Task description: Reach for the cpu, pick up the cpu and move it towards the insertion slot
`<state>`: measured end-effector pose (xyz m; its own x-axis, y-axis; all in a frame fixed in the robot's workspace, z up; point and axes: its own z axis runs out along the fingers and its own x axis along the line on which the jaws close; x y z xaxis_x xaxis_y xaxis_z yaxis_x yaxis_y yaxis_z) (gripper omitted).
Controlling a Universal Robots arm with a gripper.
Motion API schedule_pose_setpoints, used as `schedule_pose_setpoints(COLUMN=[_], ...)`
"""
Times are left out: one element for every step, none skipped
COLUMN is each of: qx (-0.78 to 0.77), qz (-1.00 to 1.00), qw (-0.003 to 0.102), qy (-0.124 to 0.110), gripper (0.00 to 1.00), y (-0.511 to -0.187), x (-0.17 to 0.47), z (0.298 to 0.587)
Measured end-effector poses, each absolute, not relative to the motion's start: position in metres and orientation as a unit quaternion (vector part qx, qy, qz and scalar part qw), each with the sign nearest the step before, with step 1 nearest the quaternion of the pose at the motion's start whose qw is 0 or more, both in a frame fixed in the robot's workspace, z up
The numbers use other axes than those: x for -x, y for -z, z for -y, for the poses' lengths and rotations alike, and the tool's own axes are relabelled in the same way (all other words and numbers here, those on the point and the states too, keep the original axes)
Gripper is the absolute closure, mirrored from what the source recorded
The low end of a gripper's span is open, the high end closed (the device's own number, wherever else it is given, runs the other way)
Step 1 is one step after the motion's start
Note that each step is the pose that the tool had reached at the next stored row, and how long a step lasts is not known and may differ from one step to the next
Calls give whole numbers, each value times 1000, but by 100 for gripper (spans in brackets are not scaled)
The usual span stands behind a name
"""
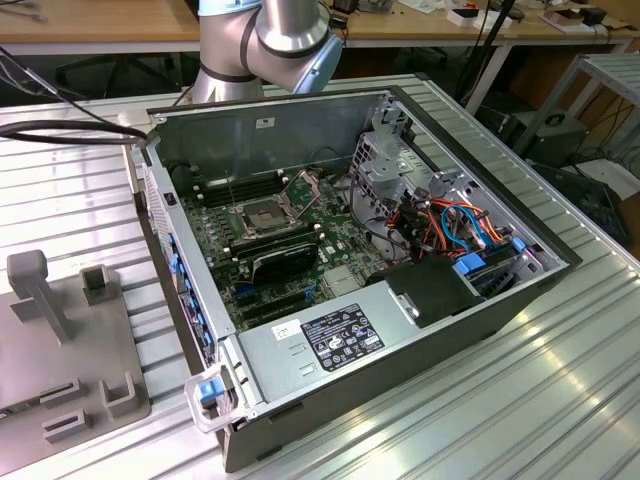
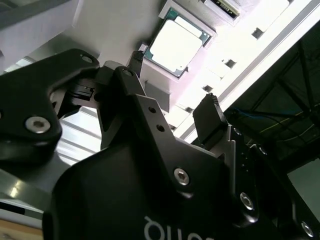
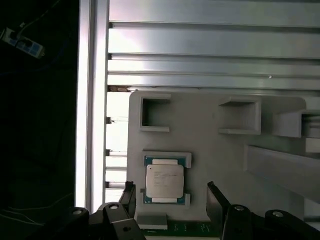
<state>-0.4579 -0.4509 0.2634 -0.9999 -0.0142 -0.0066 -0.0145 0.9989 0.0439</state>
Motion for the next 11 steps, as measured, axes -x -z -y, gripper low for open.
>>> schedule_pose_setpoints(qx=[6, 5, 5, 5, 5, 5, 3, 0, -2, -3, -3], qz=[-1000, -1000, -1000, -1000, -1000, -1000, -1000, -1000, -1000, -1000, -1000], qw=[3, 3, 3, 3, 3, 3, 3, 3, 3, 3, 3], qy=[-22, -22, -22, -22, -22, -22, -22, -22, -22, -22, -22], gripper=[33, 33, 33, 33, 33, 33, 33, 33, 33, 33, 33], y=[-263, -263, -263, -263, -263, -261, -259, -257, -256, -254, -252], x=[458, 458, 458, 458, 458, 458, 458, 458, 458, 458, 458], z=[451, 451, 451, 451, 451, 451, 451, 451, 451, 451, 451])
